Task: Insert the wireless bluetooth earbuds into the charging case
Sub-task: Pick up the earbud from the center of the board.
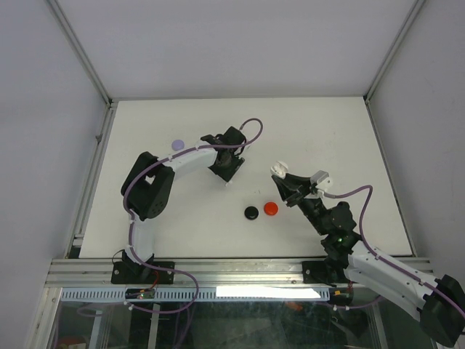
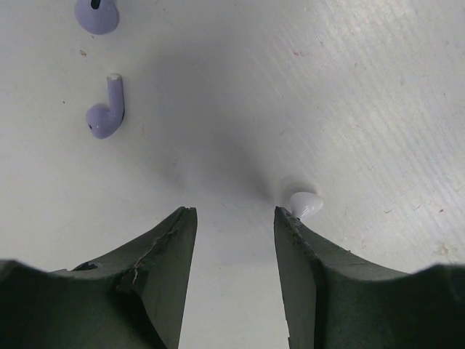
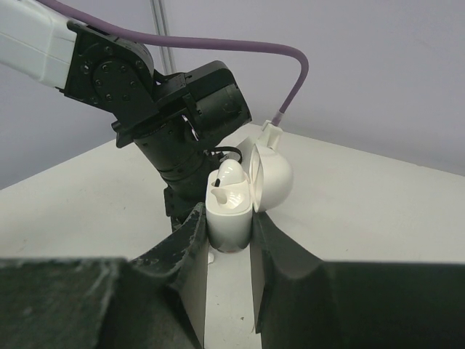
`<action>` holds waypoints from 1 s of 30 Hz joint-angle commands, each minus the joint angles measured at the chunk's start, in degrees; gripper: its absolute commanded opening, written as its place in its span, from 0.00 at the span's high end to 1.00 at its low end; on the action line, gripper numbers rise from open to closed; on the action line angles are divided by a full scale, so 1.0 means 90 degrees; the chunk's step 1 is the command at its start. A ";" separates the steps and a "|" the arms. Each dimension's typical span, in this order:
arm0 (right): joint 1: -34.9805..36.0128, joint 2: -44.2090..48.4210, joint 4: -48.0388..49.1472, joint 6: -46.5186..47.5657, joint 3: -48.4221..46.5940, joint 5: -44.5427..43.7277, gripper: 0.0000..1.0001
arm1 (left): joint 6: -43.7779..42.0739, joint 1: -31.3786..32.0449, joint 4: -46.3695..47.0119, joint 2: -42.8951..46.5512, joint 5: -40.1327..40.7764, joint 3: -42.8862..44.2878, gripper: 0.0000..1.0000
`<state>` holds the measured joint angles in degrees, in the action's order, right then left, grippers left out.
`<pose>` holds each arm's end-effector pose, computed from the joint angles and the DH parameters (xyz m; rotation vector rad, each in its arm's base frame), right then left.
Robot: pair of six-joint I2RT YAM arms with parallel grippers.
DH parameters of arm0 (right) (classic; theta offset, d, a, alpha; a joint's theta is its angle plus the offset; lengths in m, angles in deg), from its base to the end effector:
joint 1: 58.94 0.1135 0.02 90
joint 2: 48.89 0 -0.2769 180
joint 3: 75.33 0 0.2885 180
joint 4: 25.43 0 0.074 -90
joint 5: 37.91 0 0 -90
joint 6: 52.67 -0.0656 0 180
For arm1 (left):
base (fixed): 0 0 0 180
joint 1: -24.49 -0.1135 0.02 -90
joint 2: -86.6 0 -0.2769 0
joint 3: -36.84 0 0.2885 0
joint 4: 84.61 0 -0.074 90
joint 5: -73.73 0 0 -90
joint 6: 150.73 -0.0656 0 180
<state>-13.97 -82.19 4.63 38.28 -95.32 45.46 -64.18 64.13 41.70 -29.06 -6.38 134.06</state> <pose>0.1487 0.1378 0.2392 -0.4134 1.2353 0.5850 0.3584 -0.2823 0.1399 0.9896 2.6099 0.0932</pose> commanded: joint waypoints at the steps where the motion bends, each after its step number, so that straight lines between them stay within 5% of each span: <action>1: -0.0016 0.0126 0.0131 -0.0057 -0.0040 -0.0022 1.00 | 0.0458 -0.0042 -0.0002 0.0454 -0.0090 0.0408 0.52; 10: -0.0007 0.0188 0.0064 -0.0057 -0.0010 -0.0044 1.00 | 0.0303 -0.0025 -0.0106 0.0261 -0.0840 0.0516 0.52; 30: -0.0012 0.0163 0.0044 -0.0075 -0.0019 -0.0025 1.00 | 0.0226 0.0235 -0.0376 -0.0330 -0.0620 0.0763 0.64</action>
<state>-13.97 -80.99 2.93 38.28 -95.10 45.44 -62.23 65.81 38.44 -32.25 -12.11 138.41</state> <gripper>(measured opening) 0.254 0.357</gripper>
